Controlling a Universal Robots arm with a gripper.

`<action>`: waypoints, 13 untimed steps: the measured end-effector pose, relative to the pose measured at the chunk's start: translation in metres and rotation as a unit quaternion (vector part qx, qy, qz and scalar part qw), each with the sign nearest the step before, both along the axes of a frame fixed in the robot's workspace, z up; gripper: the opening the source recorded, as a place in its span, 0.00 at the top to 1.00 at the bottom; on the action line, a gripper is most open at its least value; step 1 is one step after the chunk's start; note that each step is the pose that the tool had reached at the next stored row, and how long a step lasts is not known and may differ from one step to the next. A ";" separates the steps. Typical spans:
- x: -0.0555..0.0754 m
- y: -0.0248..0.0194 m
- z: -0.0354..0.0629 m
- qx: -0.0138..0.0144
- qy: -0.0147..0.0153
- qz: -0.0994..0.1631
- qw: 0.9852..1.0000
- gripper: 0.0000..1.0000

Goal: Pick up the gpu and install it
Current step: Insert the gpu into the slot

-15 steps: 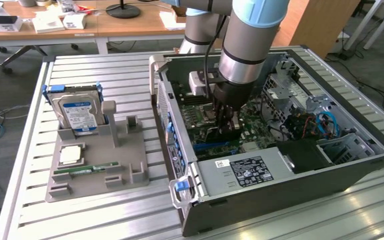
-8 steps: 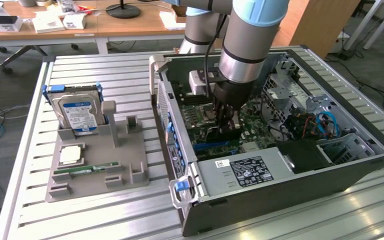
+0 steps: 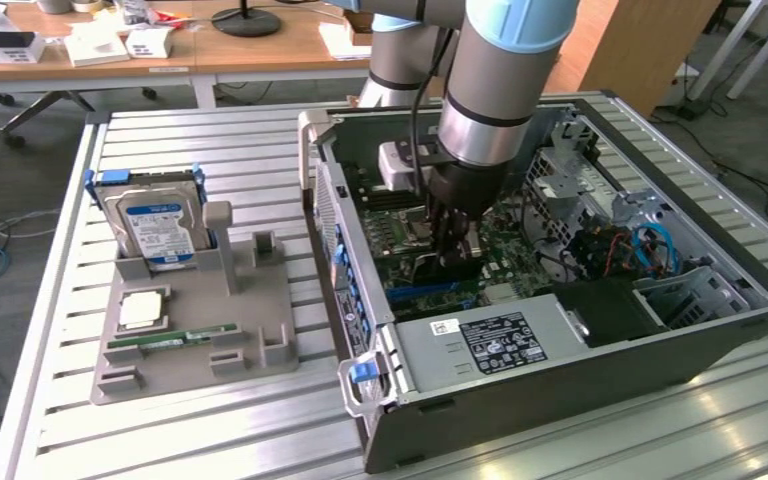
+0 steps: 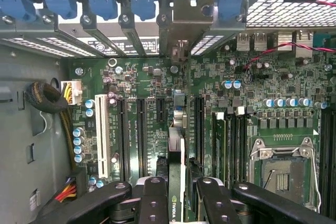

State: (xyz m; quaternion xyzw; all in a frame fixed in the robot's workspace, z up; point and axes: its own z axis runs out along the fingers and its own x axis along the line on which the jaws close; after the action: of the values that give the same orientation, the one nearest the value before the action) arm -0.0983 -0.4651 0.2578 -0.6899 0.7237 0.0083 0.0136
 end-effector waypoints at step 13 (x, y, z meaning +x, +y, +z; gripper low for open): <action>0.000 0.0000 -0.0001 0.000 -0.001 0.008 1.000 0.74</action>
State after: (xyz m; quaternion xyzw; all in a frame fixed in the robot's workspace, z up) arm -0.0983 -0.4651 0.2577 -0.6954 0.7185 0.0079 0.0139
